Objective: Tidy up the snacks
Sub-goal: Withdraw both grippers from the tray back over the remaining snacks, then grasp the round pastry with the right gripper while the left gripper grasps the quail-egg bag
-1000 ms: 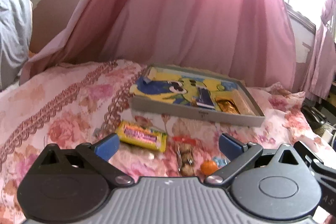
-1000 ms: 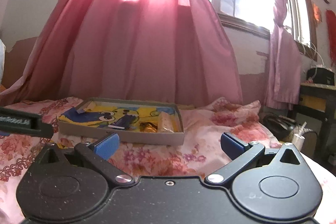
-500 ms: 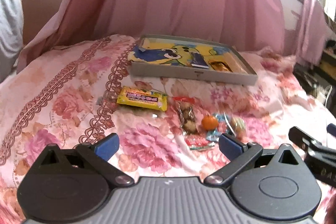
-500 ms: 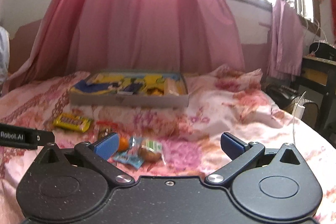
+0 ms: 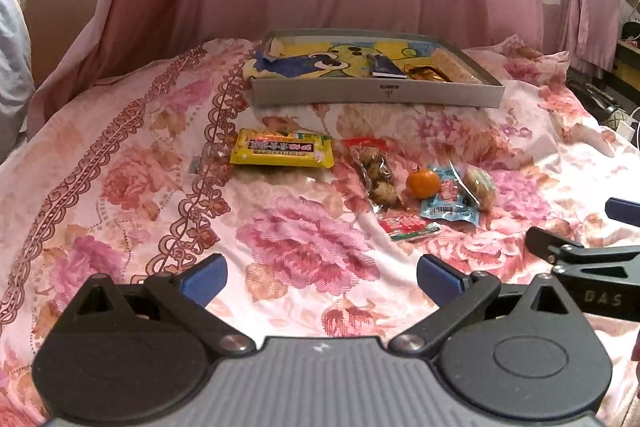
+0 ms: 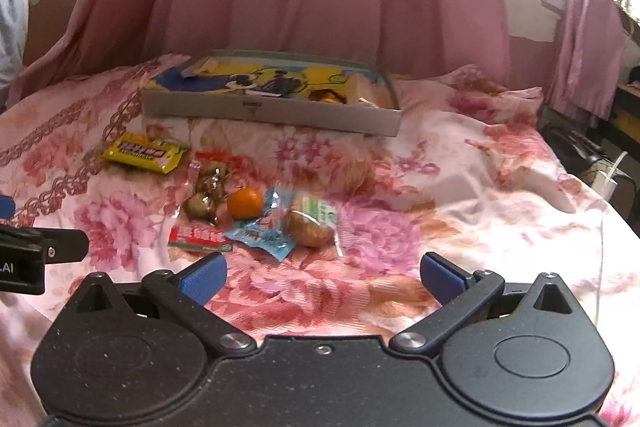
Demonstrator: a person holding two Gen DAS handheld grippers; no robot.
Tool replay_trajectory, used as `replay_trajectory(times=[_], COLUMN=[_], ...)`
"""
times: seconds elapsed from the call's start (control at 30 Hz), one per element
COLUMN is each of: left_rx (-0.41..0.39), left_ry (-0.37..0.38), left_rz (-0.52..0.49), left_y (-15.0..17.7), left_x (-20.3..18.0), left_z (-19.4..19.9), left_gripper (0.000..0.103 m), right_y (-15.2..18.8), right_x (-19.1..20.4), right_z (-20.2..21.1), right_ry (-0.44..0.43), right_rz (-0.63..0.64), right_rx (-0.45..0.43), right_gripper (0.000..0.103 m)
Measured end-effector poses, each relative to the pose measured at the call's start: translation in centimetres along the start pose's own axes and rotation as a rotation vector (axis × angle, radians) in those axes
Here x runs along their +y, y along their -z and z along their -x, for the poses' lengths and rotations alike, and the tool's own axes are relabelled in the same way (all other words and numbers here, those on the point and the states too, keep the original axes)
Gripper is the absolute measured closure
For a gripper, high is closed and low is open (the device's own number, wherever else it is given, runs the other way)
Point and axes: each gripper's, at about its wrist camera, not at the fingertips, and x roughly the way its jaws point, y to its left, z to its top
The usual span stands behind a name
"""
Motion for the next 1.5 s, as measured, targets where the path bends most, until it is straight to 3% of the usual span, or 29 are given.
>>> replay_trajectory(times=[0.6,0.8,1.03,1.2,1.33,1.5], left_rx=[0.064,0.049,0.065,0.069,0.052,0.039], left_ry=[-0.071,-0.066,0.011,0.048,0.071,0.092], left_rz=[0.094,0.063,0.142,0.187,0.177,0.148], left_y=[0.0,-1.9,-4.1,-4.6,-4.7,-5.2], left_x=[1.4,0.2,0.2,0.3,0.0,-1.1], left_z=[-1.7,-3.3,-6.8,-9.5,-11.1,-12.7], left_gripper=[0.0,0.0,0.0,0.0,0.0,0.0], right_y=[-0.2,-0.8,-2.3,-2.8,-2.9,-3.2], right_x=[-0.6,-1.6,-2.6,-3.5,-3.9,-4.1], right_z=[-1.4,-2.3,-4.3,-6.7,-9.0,-9.9], right_ry=[0.014,0.024,0.034,-0.014,-0.084,-0.132], right_rz=[-0.028,-0.044,-0.001,0.014,-0.056,-0.126], right_rx=[0.026,0.02,0.001,-0.007,0.042,0.007], right_gripper=[0.001,0.001,0.001,0.001,0.001,0.004])
